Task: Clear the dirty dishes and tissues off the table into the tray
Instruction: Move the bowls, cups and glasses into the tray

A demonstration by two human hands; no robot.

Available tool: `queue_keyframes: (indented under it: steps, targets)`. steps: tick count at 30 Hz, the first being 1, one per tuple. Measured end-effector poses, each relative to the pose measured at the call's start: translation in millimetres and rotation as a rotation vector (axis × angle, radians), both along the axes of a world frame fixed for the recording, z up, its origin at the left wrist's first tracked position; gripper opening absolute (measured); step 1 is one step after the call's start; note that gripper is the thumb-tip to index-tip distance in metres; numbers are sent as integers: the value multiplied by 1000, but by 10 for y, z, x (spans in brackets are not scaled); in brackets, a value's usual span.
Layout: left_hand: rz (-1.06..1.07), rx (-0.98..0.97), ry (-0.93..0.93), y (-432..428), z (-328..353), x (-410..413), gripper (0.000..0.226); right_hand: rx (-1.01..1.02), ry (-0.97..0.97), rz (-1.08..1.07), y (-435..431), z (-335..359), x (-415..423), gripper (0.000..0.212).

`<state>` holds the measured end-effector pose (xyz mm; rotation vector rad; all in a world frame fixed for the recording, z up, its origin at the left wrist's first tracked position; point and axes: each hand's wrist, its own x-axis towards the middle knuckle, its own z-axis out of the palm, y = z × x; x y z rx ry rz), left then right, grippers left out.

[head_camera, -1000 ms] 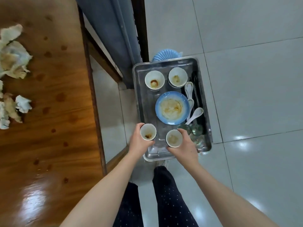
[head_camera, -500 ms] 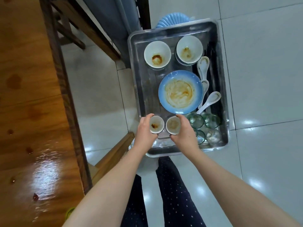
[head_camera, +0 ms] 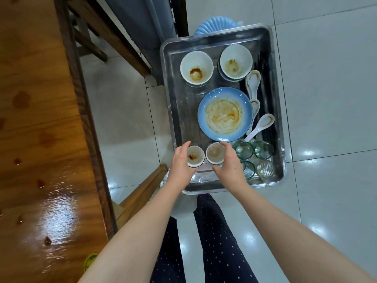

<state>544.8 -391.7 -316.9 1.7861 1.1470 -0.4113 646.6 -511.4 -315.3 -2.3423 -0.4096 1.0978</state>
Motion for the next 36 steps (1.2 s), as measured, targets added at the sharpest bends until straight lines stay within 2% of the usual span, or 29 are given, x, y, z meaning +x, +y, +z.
queue_keyframes:
  steps: [9, 15, 22, 36]
  targets:
    - [54, 29, -41, 188, 682, -112, 79, 33, -85, -39, -95, 702, 21, 61]
    - [57, 51, -147, 365, 1343, -224, 64, 72, -147, -27, -55, 1366, -27, 59]
    - [136, 101, -356, 749, 2168, -440, 51, 159, -226, -39, 154, 2108, -283, 58]
    - [216, 271, -474, 1796, 3042, -1680, 51, 267, -413, -19, 1101, 2932, -1164, 52]
